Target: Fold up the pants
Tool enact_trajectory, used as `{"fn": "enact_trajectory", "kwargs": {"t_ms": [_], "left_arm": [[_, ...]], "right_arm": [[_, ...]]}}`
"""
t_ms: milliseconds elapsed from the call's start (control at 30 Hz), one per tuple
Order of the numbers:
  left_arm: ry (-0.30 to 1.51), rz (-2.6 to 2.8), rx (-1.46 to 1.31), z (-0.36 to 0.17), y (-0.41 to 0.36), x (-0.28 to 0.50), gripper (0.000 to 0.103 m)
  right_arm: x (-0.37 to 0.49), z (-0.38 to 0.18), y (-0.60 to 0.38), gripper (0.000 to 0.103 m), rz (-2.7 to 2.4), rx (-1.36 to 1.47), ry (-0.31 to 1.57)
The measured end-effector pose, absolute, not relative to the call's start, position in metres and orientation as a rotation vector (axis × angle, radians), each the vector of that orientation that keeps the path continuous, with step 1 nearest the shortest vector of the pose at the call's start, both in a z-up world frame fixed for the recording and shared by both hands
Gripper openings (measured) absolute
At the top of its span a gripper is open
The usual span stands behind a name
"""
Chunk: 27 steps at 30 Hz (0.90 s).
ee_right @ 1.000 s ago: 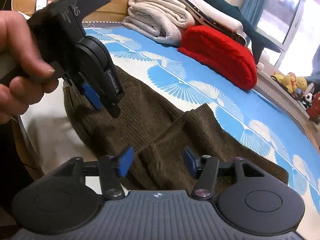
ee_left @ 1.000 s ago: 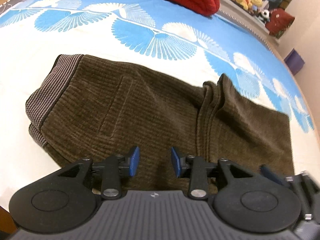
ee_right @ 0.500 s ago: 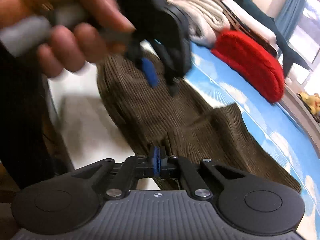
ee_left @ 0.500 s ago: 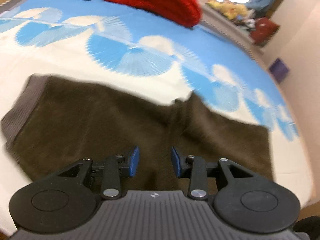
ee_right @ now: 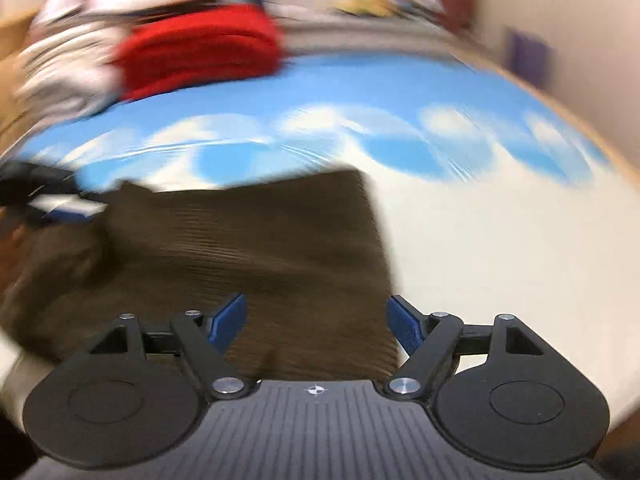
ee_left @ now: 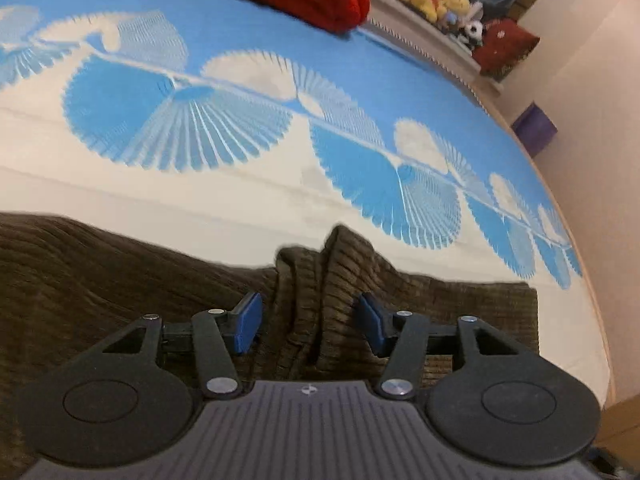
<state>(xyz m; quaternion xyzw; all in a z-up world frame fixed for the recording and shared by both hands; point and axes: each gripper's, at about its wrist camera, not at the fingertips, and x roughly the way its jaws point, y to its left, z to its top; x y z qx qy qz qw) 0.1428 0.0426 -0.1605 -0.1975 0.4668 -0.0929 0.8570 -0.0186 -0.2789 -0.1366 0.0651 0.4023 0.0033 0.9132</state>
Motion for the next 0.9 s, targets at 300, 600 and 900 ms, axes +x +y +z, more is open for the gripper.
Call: {"fn": "enact_trajectory", "kwargs": {"t_ms": [300, 600, 900], "left_arm": [[0.96, -0.121, -0.338, -0.156, 0.041, 0.14, 0.041], [1.185, -0.047, -0.394, -0.149, 0.055, 0.063, 0.064], [1.07, -0.205, -0.371, -0.122, 0.048, 0.025, 0.015]], "right_arm": [[-0.004, -0.176, -0.304, 0.079, -0.027, 0.379, 0.975], [0.0, -0.184, -0.304, 0.079, -0.027, 0.468, 1.006], [0.0, -0.186, -0.306, 0.08, -0.043, 0.494, 1.006]]}}
